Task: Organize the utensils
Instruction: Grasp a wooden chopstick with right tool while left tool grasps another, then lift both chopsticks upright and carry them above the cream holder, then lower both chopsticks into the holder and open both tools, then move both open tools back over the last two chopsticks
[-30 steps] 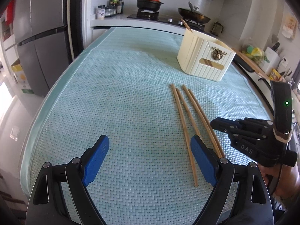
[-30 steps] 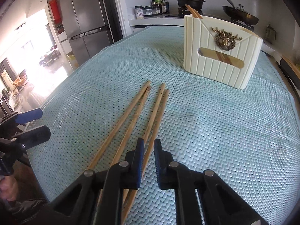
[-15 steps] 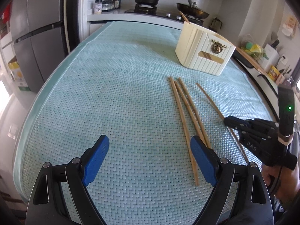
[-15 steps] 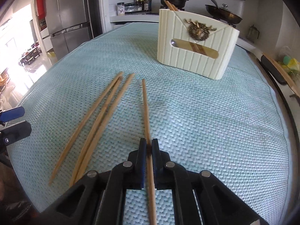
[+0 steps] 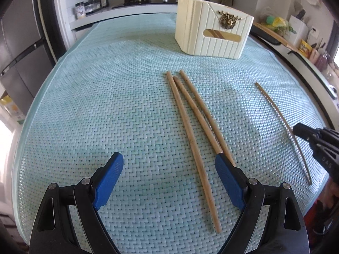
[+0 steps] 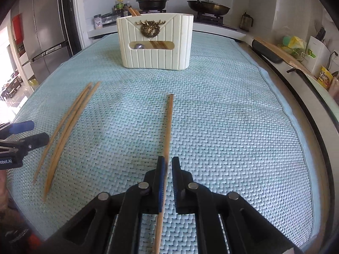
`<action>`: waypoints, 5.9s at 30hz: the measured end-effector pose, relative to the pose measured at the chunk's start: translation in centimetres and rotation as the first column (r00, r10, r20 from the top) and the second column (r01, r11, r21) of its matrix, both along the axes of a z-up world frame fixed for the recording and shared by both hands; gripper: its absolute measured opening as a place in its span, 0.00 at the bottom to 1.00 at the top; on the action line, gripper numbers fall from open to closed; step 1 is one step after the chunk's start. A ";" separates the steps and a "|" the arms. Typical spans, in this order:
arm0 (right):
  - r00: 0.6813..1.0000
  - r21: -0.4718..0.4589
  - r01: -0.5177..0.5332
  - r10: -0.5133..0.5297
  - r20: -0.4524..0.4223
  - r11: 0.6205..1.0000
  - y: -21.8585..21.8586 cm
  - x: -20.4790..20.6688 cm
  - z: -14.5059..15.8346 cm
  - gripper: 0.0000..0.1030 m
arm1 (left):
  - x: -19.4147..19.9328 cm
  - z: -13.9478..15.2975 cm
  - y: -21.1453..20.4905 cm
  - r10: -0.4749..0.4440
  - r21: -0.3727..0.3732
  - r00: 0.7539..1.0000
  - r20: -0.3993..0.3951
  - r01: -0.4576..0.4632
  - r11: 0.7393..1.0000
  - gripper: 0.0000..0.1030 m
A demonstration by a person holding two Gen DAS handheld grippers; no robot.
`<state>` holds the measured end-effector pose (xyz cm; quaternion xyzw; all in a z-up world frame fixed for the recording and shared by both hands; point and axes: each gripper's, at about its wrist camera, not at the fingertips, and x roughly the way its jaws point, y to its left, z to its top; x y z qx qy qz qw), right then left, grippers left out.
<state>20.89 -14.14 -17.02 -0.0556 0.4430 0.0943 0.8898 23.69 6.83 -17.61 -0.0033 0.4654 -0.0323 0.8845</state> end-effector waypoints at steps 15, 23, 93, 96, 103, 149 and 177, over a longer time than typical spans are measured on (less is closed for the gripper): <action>0.998 0.170 -0.014 0.024 -0.052 0.985 -1.5 3.5 0.8 0.28 | 5.8 -0.7 1.9 0.033 0.008 0.998 -0.058 -0.033 0.999 0.84; 0.982 0.119 -0.143 0.156 -0.109 0.983 2.9 7.0 -0.4 0.28 | 8.9 -0.7 2.0 0.025 0.015 0.997 -0.074 -0.024 1.000 0.78; 0.883 0.214 -0.232 0.112 0.457 0.949 -1.3 4.6 20.5 0.06 | 3.2 18.3 1.3 -0.036 -0.118 0.913 0.406 0.092 0.989 0.04; 0.884 0.213 -0.230 0.113 0.453 0.950 -1.3 4.6 20.4 0.06 | 3.2 18.2 1.3 -0.033 -0.117 0.915 0.403 0.087 0.989 0.05; 0.890 0.223 -0.226 0.107 0.443 0.948 -1.3 4.6 20.5 0.06 | 3.0 18.1 1.7 -0.031 -0.126 0.917 0.399 0.088 0.988 0.04; 0.968 0.256 -0.122 0.058 0.242 0.959 1.3 27.6 18.9 0.34 | 23.5 18.4 -0.8 0.056 -0.229 0.955 0.290 0.012 0.973 0.38; 0.969 0.099 -0.233 0.223 0.102 0.967 3.0 2.8 4.6 0.41 | 1.7 3.6 2.1 0.042 -0.064 0.992 0.119 -0.035 0.997 0.87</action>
